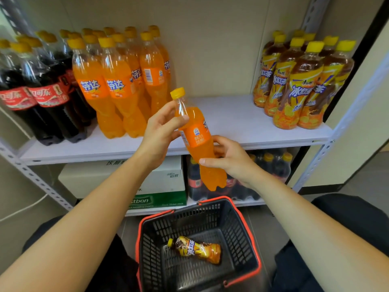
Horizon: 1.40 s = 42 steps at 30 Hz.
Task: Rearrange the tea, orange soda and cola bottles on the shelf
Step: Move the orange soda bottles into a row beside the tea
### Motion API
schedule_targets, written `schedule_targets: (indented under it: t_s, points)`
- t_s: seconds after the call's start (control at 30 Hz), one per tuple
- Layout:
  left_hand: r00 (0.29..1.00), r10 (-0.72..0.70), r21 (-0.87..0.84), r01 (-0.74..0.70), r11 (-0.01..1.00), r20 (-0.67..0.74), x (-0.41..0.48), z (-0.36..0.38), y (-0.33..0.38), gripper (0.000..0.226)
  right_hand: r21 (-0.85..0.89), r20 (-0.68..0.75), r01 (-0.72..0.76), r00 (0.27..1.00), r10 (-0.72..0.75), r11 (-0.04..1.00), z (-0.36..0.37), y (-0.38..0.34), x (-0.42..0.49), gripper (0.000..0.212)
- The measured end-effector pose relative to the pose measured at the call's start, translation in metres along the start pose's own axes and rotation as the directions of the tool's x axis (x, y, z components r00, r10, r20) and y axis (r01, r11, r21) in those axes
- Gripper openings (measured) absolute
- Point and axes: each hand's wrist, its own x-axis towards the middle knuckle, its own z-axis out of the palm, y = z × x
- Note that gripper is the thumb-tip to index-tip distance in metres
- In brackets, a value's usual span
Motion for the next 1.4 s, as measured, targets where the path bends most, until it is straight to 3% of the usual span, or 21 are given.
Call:
schedule_targets:
  t_s: [0.13,0.4,0.53,0.63,0.9,1.17,1.27,1.4]
  points:
    - [0.996,0.09,0.2,-0.084,0.976,-0.02,-0.001,-0.003,-0.001,0.036,-0.124,-0.04,0.035,0.998,-0.041,0.992,0.004,0.007,-0.001,0.061]
    - [0.977,0.106,0.225,-0.148,0.963,0.187,-0.011,0.003,-0.001,0.04,-0.058,0.018,0.077,0.997,-0.076,0.995,0.004,0.005,-0.001,0.061]
    - [0.954,0.175,0.221,-0.23,0.948,0.243,-0.015,0.004,0.003,0.056,-0.049,-0.009,0.097,0.995,-0.097,0.994,0.003,0.011,-0.004,0.064]
    - [0.943,0.233,0.241,-0.29,0.926,0.238,-0.018,-0.001,0.006,0.032,-0.108,-0.017,0.111,0.993,-0.114,0.988,0.002,0.016,-0.007,0.07]
    - [0.958,0.126,0.196,-0.179,0.964,0.259,-0.027,-0.007,0.007,0.013,-0.175,-0.025,0.168,0.984,-0.175,0.97,-0.005,0.023,-0.021,0.079]
    - [0.946,0.153,0.115,-0.193,0.975,0.286,-0.028,-0.001,0.007,0.028,-0.178,-0.066,0.157,0.983,-0.171,0.971,-0.006,0.022,-0.029,0.087]
    - [0.944,0.246,0.149,-0.281,0.948,0.218,-0.027,0.002,0.006,0.032,-0.156,-0.083,0.162,0.981,-0.177,0.974,-0.006,0.022,-0.029,0.086]
    - [0.898,0.433,0.342,-0.434,0.834,0.084,-0.024,0.003,0.0,0.024,-0.109,-0.116,0.172,0.976,-0.185,0.979,-0.004,0.022,-0.029,0.083]
